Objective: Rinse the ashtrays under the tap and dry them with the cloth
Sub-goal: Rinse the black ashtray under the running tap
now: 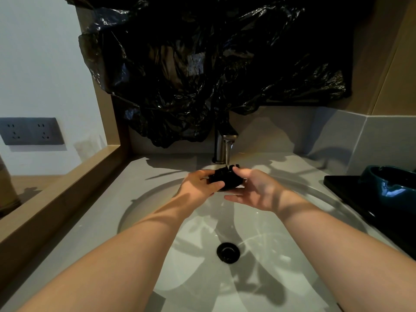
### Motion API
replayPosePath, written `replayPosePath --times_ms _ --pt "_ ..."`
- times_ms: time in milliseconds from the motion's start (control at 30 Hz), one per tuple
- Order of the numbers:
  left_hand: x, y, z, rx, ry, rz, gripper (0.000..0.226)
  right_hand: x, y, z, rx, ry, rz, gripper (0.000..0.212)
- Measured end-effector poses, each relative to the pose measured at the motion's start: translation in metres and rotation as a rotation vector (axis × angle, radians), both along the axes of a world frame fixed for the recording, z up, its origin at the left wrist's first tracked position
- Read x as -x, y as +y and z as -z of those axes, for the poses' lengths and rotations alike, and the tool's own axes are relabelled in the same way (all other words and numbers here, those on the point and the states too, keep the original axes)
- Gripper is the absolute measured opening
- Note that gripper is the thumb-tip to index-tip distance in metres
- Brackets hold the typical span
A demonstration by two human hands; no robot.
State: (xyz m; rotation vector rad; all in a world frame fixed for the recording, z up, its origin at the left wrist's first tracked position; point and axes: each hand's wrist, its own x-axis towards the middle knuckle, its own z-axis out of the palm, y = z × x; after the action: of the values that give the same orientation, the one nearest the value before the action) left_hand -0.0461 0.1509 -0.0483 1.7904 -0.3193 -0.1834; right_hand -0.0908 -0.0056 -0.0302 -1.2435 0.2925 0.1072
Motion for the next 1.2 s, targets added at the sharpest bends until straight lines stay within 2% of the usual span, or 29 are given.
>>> replayPosePath --times_ms 100,200,267,400,567,700,800,1033,1100,1200 --pt "0.003 0.001 0.000 -0.022 -0.103 0.030 0.064 0.002 -0.001 -0.001 0.024 0.014 0.028 0.025" --pt "0.003 0.001 -0.002 0.039 -0.042 0.049 0.074 0.004 -0.002 -0.001 0.076 -0.004 0.060 0.027" --pt "0.003 0.001 -0.004 0.099 0.070 0.066 0.060 0.005 -0.003 -0.001 0.171 -0.020 0.049 0.031" --pt "0.005 0.002 -0.004 0.042 0.243 0.050 0.027 0.008 -0.002 0.000 0.392 -0.005 -0.037 0.035" --pt "0.005 0.010 -0.005 0.219 0.520 0.126 0.028 0.006 -0.005 0.002 0.364 0.012 -0.057 0.029" --pt "0.005 0.016 -0.010 0.282 0.568 0.214 0.019 0.005 -0.009 0.004 0.293 0.021 0.004 0.027" --pt "0.004 0.013 -0.010 0.209 0.437 0.208 0.017 0.001 -0.007 0.004 0.330 0.021 0.089 0.027" --pt "0.000 -0.001 -0.005 -0.080 -0.042 -0.056 0.041 -0.004 -0.003 -0.006 0.373 -0.063 0.288 0.026" --pt "0.002 -0.002 -0.007 -0.118 -0.165 -0.099 0.041 -0.003 -0.006 -0.015 0.618 -0.147 0.459 0.027" --pt "0.007 -0.002 -0.008 -0.128 -0.268 -0.098 0.041 0.004 -0.002 -0.039 0.908 -0.327 0.603 0.047"
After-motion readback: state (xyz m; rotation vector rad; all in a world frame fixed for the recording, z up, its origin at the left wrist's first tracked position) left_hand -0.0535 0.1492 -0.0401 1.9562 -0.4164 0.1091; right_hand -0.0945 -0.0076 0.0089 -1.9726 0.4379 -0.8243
